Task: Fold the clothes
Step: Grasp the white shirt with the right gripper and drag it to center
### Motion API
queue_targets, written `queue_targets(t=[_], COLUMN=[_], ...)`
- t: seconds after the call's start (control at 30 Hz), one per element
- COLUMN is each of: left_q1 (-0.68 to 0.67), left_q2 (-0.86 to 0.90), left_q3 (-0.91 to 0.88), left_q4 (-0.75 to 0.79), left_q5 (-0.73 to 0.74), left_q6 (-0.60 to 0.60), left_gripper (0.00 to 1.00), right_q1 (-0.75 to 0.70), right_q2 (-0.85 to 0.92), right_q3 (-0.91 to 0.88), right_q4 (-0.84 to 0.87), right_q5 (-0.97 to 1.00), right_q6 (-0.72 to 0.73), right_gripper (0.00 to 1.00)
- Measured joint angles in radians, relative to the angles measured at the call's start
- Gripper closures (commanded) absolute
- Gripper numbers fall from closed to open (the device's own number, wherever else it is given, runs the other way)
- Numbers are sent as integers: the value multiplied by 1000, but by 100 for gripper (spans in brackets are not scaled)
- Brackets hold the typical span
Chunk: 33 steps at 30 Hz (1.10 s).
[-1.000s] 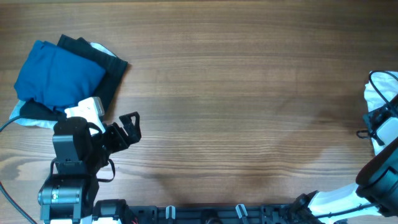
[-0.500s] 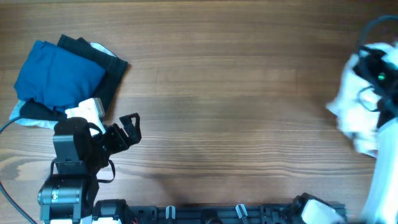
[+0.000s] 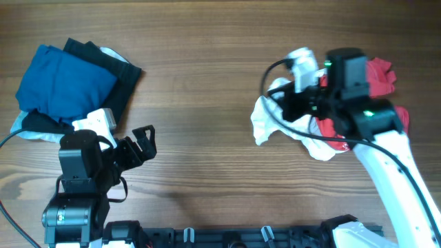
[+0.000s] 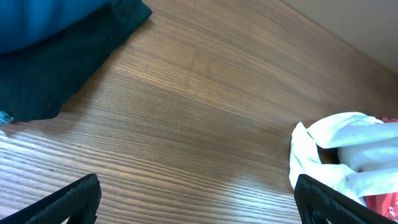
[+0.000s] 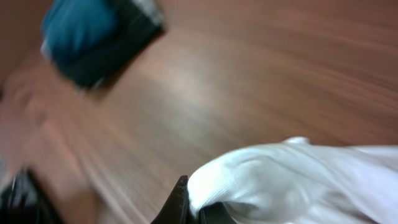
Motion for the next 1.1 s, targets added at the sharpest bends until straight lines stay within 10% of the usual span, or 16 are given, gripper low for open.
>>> queue_targets(t=[0.2,0.37,0.8,0.87,0.9,1.1], left_q1=[0,0,0,0,0,0], left_q2=[0,0,0,0,0,0], left_q3=[0,0,0,0,0,0], left_q4=[0,0,0,0,0,0], left_q5=[0,0,0,0,0,0], left_q6=[0,0,0,0,0,0], left_gripper=[0,0,0,0,0,0], right_q1=[45,-72,-164,-164,-164,-208], right_q2=[92,92,362,429,456,497], right_q3=[0,0,-3,-3,-4,-7], right_q4=[21,42,-36,-26,-23,-69], right_q5=[244,647,707,718,727,770], right_q6=[48,309,330,350,363,479], right_gripper=[35,44,38,55,91,96])
